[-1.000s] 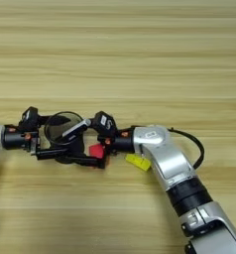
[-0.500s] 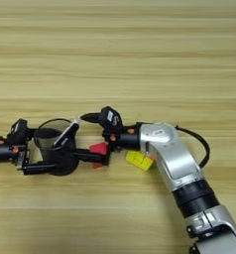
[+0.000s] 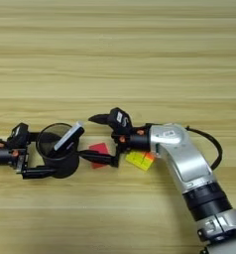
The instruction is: Move the objects on the table
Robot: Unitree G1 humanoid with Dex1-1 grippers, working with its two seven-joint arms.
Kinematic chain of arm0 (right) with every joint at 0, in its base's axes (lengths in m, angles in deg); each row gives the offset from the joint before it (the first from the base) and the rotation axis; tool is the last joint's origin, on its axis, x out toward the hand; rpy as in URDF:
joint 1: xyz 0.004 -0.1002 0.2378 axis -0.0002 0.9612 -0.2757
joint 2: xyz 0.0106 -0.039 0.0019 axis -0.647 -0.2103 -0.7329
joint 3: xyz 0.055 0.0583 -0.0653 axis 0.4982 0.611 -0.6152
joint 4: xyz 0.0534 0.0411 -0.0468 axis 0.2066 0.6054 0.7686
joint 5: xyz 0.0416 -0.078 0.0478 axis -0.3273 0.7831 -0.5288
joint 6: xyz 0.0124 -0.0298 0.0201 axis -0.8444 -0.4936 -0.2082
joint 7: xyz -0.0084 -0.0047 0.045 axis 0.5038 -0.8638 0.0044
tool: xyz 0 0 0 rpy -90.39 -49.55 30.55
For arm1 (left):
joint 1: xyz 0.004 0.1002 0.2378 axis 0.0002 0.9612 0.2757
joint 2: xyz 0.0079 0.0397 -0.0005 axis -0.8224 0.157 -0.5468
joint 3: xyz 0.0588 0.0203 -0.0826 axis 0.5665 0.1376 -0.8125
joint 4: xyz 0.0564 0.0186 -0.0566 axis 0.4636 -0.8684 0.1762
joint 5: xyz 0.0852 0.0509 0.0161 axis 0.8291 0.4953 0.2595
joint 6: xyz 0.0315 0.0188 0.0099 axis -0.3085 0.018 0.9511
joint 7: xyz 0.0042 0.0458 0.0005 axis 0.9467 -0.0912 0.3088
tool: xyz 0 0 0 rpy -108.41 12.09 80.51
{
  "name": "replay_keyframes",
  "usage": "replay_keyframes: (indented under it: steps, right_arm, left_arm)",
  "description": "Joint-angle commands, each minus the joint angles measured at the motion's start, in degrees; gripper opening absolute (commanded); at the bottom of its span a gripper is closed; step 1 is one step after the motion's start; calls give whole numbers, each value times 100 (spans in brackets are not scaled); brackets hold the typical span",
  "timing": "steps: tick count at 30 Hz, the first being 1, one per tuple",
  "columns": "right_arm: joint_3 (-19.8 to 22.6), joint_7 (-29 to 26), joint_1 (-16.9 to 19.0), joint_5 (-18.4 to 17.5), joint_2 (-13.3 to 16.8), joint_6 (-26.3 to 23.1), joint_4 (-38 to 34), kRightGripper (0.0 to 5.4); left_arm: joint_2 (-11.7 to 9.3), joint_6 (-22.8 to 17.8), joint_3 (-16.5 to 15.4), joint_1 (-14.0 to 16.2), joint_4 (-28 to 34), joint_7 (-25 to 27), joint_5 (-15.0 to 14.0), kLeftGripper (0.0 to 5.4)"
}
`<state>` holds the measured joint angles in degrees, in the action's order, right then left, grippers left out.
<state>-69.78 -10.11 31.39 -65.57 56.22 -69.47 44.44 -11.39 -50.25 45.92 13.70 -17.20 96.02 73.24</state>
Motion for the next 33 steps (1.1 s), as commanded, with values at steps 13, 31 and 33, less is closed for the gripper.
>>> replay_keyframes:
  steps: [13, 31, 33]
  right_arm:
    - [240, -143, 162, -126, 415, -76, -202, 538]
    - [538, -114, 319, -331, 677, -127, -564, 538]
    - [635, -77, 389, -380, 714, -126, -652, 538]
  left_arm:
    - [-572, 26, -296, 314, 142, 78, 5, 540]
    - [-865, 76, -824, 680, 398, -123, -148, 540]
    - [-891, 67, -940, 676, 448, -147, -220, 540]
